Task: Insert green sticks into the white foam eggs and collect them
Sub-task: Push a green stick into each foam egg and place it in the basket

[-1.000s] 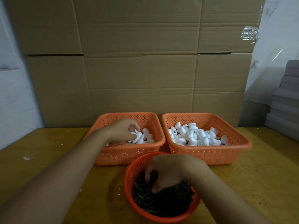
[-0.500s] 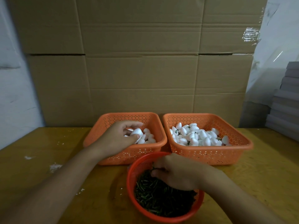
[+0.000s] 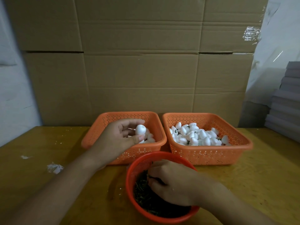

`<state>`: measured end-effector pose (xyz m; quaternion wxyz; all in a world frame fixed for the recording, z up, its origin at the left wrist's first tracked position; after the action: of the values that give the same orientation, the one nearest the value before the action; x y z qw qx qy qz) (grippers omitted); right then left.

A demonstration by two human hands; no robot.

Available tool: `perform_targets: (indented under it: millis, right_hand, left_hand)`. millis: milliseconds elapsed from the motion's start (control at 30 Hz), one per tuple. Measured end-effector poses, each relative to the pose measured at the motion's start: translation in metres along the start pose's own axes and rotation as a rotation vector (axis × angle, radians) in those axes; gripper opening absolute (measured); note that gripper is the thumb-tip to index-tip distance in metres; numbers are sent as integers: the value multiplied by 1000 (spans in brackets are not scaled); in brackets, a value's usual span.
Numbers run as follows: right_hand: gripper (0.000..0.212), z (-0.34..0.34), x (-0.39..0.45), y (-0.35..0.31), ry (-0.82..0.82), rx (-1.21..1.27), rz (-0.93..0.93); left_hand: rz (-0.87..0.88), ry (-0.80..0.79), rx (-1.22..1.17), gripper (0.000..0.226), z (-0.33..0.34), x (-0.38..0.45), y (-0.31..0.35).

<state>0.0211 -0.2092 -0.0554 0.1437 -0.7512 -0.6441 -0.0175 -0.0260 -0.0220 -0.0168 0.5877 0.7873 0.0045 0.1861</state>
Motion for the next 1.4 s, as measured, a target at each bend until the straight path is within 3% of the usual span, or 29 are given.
perform_targets:
  millis: [233, 433, 800, 1033, 1167, 1267, 1400]
  right_hand:
    - [24, -3, -3, 1, -36, -12, 28]
    - [22, -4, -4, -1, -42, -26, 12]
    - [24, -5, -4, -1, -50, 0, 24]
    - [27, -5, -3, 1, -71, 35, 47]
    - [28, -3, -3, 4, -15, 43, 41]
    - [26, -5, -2, 5, 40, 60, 32]
    - [18, -15, -2, 6, 89, 287, 46]
  left_hand:
    - [174, -23, 94, 34, 8, -10, 17]
    - [180, -24, 126, 34, 13, -13, 19]
    - [-380, -166, -713, 43, 13, -9, 17]
    - [-509, -181, -852, 45, 11, -7, 13]
    - [-433, -193, -727, 38, 9, -8, 10]
    - [-344, -140, -506, 54, 10, -10, 10]
    - [-243, -68, -261, 50, 7, -10, 10]
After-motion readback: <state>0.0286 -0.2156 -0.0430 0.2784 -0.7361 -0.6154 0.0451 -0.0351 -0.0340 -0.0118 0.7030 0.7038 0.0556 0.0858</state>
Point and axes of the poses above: each hand's wrist, its own x-axis towards the middle knuckle, its own z-axis out of the palm, y = z × x, the point moved 2 cm from there along x, towards the middle knuckle, and after that the axes turned 7 degrees about -z, right-handed, at the moved point
